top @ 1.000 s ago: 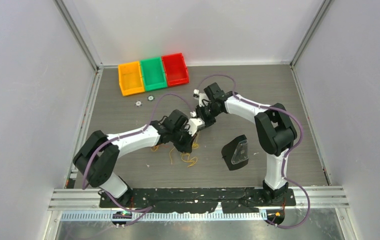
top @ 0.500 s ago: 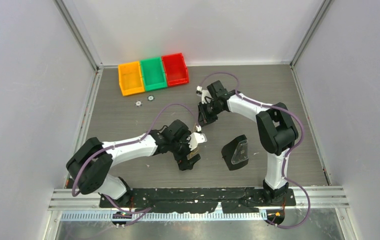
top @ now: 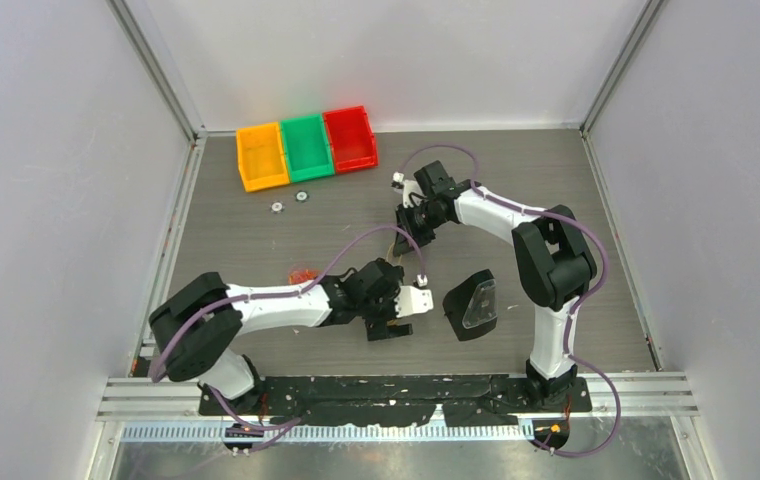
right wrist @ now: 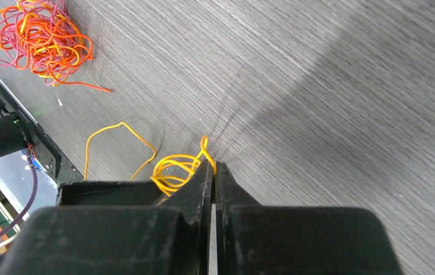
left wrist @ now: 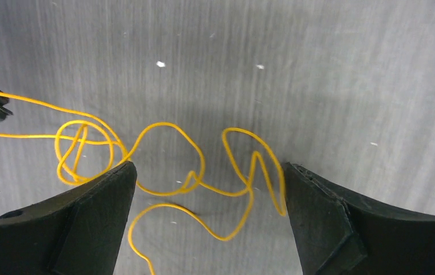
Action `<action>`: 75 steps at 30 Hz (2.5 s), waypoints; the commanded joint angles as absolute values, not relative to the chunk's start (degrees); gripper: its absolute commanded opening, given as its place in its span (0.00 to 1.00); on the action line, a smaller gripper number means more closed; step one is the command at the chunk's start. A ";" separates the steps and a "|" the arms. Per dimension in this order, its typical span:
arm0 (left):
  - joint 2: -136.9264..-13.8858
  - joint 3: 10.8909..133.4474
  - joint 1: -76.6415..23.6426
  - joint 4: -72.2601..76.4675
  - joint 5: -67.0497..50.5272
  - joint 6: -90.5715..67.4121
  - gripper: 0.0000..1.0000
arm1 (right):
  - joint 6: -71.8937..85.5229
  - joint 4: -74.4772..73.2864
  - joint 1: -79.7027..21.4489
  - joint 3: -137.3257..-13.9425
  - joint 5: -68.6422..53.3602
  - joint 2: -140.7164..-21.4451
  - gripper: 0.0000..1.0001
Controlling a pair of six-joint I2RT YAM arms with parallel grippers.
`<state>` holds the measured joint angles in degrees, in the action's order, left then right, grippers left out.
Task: Untangle the cables
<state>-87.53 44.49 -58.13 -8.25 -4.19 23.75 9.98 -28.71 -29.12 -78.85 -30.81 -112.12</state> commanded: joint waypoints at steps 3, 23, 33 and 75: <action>-91.72 45.12 -58.11 -0.38 3.35 35.96 1.00 | 9.22 -28.06 -29.33 -79.32 -33.13 -110.67 0.05; -90.81 56.87 -49.77 -15.95 -8.21 30.16 0.00 | 4.76 -32.71 -29.06 -82.32 -32.84 -107.39 0.05; -73.25 57.91 -35.25 -16.71 -24.68 8.98 0.00 | 5.99 -31.92 -26.37 -83.60 -41.88 -105.29 0.06; -115.62 116.42 8.26 -16.54 -31.11 -7.62 0.00 | 12.23 -26.89 -19.35 -83.07 -46.27 -95.34 0.95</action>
